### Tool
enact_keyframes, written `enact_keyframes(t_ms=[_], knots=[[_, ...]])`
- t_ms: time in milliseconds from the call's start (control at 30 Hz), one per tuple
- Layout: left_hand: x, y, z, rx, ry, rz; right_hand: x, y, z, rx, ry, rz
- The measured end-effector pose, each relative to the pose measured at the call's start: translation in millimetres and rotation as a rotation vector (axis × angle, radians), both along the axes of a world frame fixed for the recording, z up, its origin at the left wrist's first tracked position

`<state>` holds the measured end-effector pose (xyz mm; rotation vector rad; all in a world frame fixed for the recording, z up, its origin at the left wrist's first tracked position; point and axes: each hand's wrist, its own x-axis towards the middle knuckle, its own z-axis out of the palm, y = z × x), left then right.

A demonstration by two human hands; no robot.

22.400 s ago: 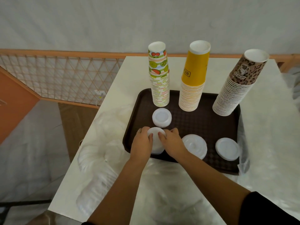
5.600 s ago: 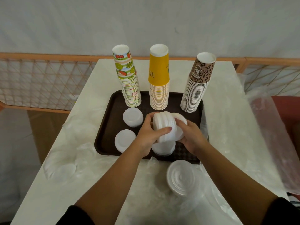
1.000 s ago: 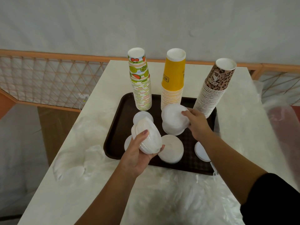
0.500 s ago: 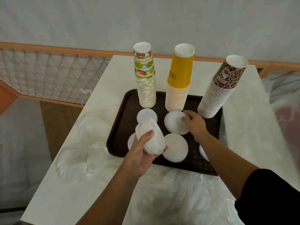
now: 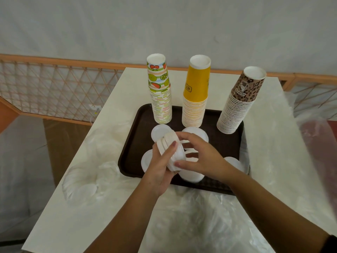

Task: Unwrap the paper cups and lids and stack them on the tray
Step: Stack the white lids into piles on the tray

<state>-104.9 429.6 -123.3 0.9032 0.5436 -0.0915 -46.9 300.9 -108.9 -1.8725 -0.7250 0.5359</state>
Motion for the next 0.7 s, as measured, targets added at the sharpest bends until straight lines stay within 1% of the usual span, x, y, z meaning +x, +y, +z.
enact_keyframes(t_ms=[67, 167, 400, 500, 600, 700], knots=[[1, -3, 1, 0.012, 0.004, 0.004, -3, 0, -1, 0.038, 0.019, -0.083], [0, -5, 1, 0.031, 0.000, -0.007, -4, -4, -2, 0.083, 0.050, -0.105], [2, -10, -2, 0.090, -0.007, -0.045, -4, -12, -2, 0.058, 0.052, -0.178], [4, -12, -2, 0.147, -0.006, -0.053, -4, -14, -2, 0.068, 0.038, -0.203], [8, -15, -3, 0.194, 0.002, -0.041, -3, -13, -2, 0.119, 0.001, -0.216], [13, -16, -6, 0.268, 0.019, -0.055, 2, -12, -5, 0.142, 0.052, -0.258]])
